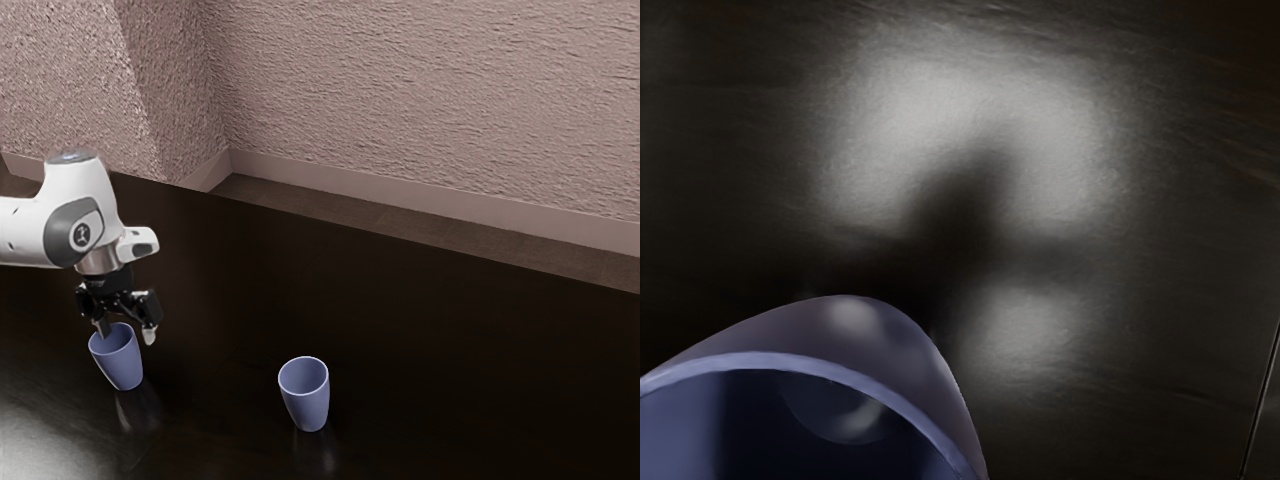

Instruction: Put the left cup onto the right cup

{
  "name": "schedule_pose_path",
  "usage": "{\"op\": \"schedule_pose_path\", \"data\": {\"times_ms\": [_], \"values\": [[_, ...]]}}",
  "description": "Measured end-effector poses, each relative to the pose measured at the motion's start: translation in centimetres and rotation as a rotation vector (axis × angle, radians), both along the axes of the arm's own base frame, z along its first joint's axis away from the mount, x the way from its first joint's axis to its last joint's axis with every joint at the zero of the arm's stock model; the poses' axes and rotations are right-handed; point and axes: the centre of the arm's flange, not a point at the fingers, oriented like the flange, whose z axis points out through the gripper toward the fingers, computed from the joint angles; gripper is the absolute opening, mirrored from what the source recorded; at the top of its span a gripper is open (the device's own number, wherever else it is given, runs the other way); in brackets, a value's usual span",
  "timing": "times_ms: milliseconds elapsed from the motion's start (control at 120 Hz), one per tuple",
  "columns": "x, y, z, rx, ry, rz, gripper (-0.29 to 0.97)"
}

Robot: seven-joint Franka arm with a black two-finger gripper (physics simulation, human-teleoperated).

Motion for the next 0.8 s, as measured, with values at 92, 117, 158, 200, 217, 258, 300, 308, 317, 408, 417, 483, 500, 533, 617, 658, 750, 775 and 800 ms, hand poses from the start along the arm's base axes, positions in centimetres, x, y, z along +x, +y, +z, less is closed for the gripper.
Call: {"op": "schedule_pose_path", "data": {"times_ms": [92, 117, 158, 200, 217, 258, 300, 308, 317, 408, 417, 483, 500, 533, 617, 658, 750, 775, 800], "values": [[-0.6, 0.0, -0.7, -0.002, 0.006, 0.005, 0.68], [-0.6, 0.0, -0.8, -0.002, 0.004, 0.005, 0.68], [-0.6, 0.0, -0.8, -0.001, 0.001, 0.005, 0.68], [-0.6, 0.0, -0.8, 0.000, -0.003, 0.005, 0.68], [-0.6, -0.1, -0.8, 0.000, -0.004, 0.005, 0.68], [-0.5, -0.1, -0.8, 0.001, -0.006, 0.003, 0.68], [-0.4, -0.2, -0.8, 0.001, -0.009, 0.001, 0.68], [-0.4, -0.3, -0.8, 0.001, -0.009, 0.000, 0.68], [-0.4, -0.3, -0.8, 0.001, -0.009, 0.000, 0.68], [-0.2, -0.5, -1.1, 0.001, -0.008, -0.005, 0.68], [-0.2, -0.5, -1.2, 0.001, -0.008, -0.005, 0.68], [-0.1, -0.5, -1.5, 0.001, -0.006, -0.006, 0.68], [-0.1, -0.5, -1.5, 0.001, -0.005, -0.006, 0.68], [-0.1, -0.6, -1.7, 0.001, -0.003, -0.006, 0.68], [0.0, -0.6, -2.1, 0.001, -0.001, -0.006, 0.68], [0.0, -0.5, -2.3, 0.001, 0.001, -0.006, 0.68], [0.0, -0.5, -2.7, 0.000, 0.005, -0.004, 0.68], [0.0, -0.4, -2.8, 0.000, 0.006, -0.003, 0.68], [0.0, -0.4, -2.8, 0.000, 0.006, -0.003, 0.68]]}}
